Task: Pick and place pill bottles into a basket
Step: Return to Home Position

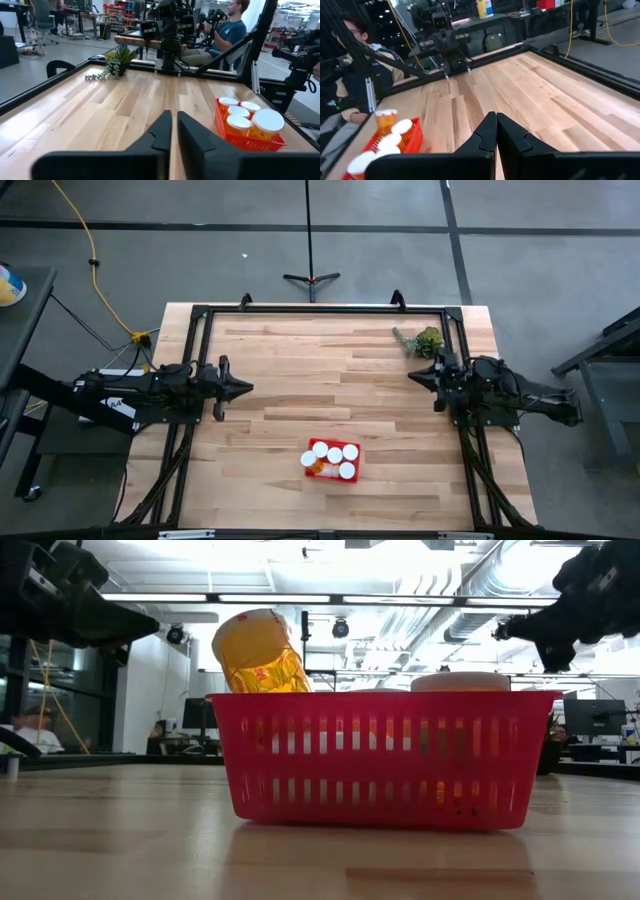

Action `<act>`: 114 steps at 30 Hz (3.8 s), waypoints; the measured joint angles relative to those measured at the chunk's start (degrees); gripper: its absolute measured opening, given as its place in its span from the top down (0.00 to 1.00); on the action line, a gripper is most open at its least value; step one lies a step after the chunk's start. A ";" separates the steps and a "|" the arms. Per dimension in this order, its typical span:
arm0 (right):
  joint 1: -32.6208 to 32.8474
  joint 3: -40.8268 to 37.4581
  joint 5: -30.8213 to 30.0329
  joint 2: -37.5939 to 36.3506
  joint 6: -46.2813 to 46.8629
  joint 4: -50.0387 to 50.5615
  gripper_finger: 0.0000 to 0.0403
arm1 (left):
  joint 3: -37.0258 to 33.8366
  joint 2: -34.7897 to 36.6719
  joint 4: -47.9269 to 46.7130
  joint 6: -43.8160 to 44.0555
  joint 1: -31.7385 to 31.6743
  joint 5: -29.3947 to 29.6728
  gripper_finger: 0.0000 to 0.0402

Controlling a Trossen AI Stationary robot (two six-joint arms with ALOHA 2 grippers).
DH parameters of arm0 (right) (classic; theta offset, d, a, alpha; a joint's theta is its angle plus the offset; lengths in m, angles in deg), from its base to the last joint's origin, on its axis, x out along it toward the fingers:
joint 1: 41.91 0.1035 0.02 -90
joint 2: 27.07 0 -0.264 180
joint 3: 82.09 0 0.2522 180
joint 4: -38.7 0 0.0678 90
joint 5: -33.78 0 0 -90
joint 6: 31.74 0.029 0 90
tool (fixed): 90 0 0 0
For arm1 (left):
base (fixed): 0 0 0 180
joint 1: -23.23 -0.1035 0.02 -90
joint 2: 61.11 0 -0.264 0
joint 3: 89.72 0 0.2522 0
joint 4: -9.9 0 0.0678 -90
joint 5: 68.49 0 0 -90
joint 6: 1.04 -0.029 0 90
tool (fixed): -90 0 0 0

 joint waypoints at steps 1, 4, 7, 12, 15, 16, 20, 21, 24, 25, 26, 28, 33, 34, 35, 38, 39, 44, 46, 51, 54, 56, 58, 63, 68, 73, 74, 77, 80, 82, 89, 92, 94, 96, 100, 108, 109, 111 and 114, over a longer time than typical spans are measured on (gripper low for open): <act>0.00 -0.92 0.00 -0.06 -0.41 -0.92 1.00 | 0.00 0.00 -0.01 -0.18 0.00 0.10 0.82; 0.00 -4.61 0.02 -0.06 -0.82 -4.60 1.00 | 0.00 0.00 0.12 -0.32 0.00 1.08 0.78; 0.00 -6.37 1.01 -0.02 -0.77 -7.75 1.00 | 0.00 0.00 0.28 -0.06 0.00 1.94 0.77; 0.00 -6.56 2.42 0.22 -2.24 -11.43 1.00 | 0.00 0.00 0.31 1.56 0.00 2.23 0.79; 0.00 -6.57 3.34 0.23 -2.27 -9.13 1.00 | 0.00 -0.02 0.28 1.63 0.00 2.10 0.82; 0.00 -6.57 3.50 0.24 -2.23 -8.75 1.00 | 0.00 -0.02 0.28 1.63 0.00 2.16 0.83; 0.00 -6.47 3.65 0.26 -2.31 -8.23 1.00 | 0.02 -0.02 0.32 1.63 0.00 3.23 0.87; 0.00 -6.47 3.57 0.26 -2.33 -8.15 1.00 | 0.02 -0.02 0.36 1.63 0.00 3.59 0.88; -0.01 -6.47 3.28 0.29 -1.89 -8.06 1.00 | 0.07 -0.02 0.45 1.64 0.00 4.84 0.90; 0.00 -6.45 3.13 0.29 -1.93 -8.02 1.00 | 0.07 -0.02 0.46 1.63 0.00 4.94 0.90; -0.01 -6.45 2.94 0.29 -2.21 -7.97 1.00 | 0.07 -0.02 0.44 1.63 0.00 4.92 0.90; -0.02 -6.45 2.65 0.29 -3.09 -7.92 1.00 | 0.07 -0.02 0.44 1.63 0.00 4.94 0.90; 0.00 -6.45 2.19 0.29 -0.67 -8.06 1.00 | 0.07 -0.02 0.44 1.64 0.00 4.92 0.87; -0.01 -6.45 2.21 0.29 -0.17 -8.06 1.00 | 0.07 -0.02 0.44 1.65 0.00 4.92 0.87; 0.00 -6.45 2.20 0.29 0.35 -8.05 1.00 | 0.07 -0.02 0.44 1.64 0.00 4.92 0.86; 0.00 -6.45 2.19 0.29 0.68 -8.02 1.00 | 0.07 -0.02 0.42 1.65 0.00 4.92 0.84; 0.00 -6.45 2.19 0.29 0.68 -8.02 1.00 | 0.07 -0.02 0.42 1.64 0.00 4.92 0.84; -0.01 -6.45 2.19 0.29 0.68 -8.02 1.00 | 0.08 -0.02 0.42 1.65 0.00 4.90 0.83; 0.00 -6.47 2.19 0.29 0.68 -8.02 1.00 | 0.09 -0.02 0.40 1.65 0.00 4.90 0.84; -0.02 -6.47 2.21 0.29 0.68 -8.02 1.00 | 0.09 -0.02 0.39 1.65 0.00 4.90 0.84; -0.02 -6.47 2.21 0.29 0.68 -8.02 1.00 | 0.09 -0.02 0.39 1.65 0.00 4.90 0.84; 0.00 -6.47 2.21 0.31 0.68 -8.02 1.00 | 0.09 -0.02 0.39 1.65 0.00 4.90 0.84; -0.01 -6.47 2.21 0.31 0.70 -8.02 1.00 | 0.11 -0.02 0.39 1.65 0.00 4.89 0.84; 0.00 -6.47 2.23 0.31 0.71 -8.02 1.00 | 0.11 -0.02 0.39 1.65 0.00 4.87 0.85; -0.01 -6.49 2.23 0.31 0.71 -8.02 1.00 | 0.11 -0.02 0.39 1.65 0.00 4.87 0.85; 0.00 -6.49 2.23 0.31 0.71 -8.02 1.00 | 0.11 -0.02 0.39 1.66 0.00 4.87 0.85; -0.02 -6.49 2.23 0.31 0.71 -8.02 1.00 | 0.11 -0.02 0.38 1.66 0.00 4.86 0.84; 0.00 -6.51 2.23 0.31 0.71 -8.02 1.00 | 0.11 -0.02 0.39 1.67 0.00 4.87 0.85; 0.00 -6.51 2.23 0.31 0.71 -8.02 1.00 | 0.11 -0.02 0.39 1.67 0.00 4.87 0.85; 0.00 -6.51 2.23 0.31 0.71 -8.02 1.00 | 0.11 -0.02 0.39 1.67 0.00 4.87 0.85; 0.00 -6.51 2.21 0.31 0.71 -8.02 1.00 | 0.11 -0.02 0.39 1.67 0.00 4.85 0.85; -0.02 -6.51 2.23 0.31 0.71 -8.02 1.00 | 0.11 -0.02 0.38 1.67 0.00 4.85 0.85; -0.01 -6.51 2.22 0.31 0.71 -8.02 1.00 | 0.11 0.00 0.39 1.67 0.00 4.87 0.85; -0.02 -6.51 2.23 0.31 0.71 -8.02 1.00 | 0.11 -0.02 0.38 1.67 0.00 4.85 0.85; 0.00 -6.51 2.23 0.31 0.71 -8.02 1.00 | 0.11 -0.01 0.39 1.67 0.00 4.85 0.85; 0.00 -6.51 2.21 0.31 0.71 -8.02 1.00 | 0.11 0.00 0.39 1.67 0.00 4.85 0.85; -0.01 -6.51 2.22 0.31 0.71 -8.02 1.00 | 0.11 0.00 0.39 1.65 0.00 4.85 0.85; 0.00 -6.51 2.21 0.31 0.71 -8.02 1.00 | 0.11 0.00 0.39 1.67 0.00 4.85 0.85; -0.01 -6.51 2.21 0.31 0.71 -8.02 1.00 | 0.11 -0.01 0.39 1.67 0.00 4.85 0.85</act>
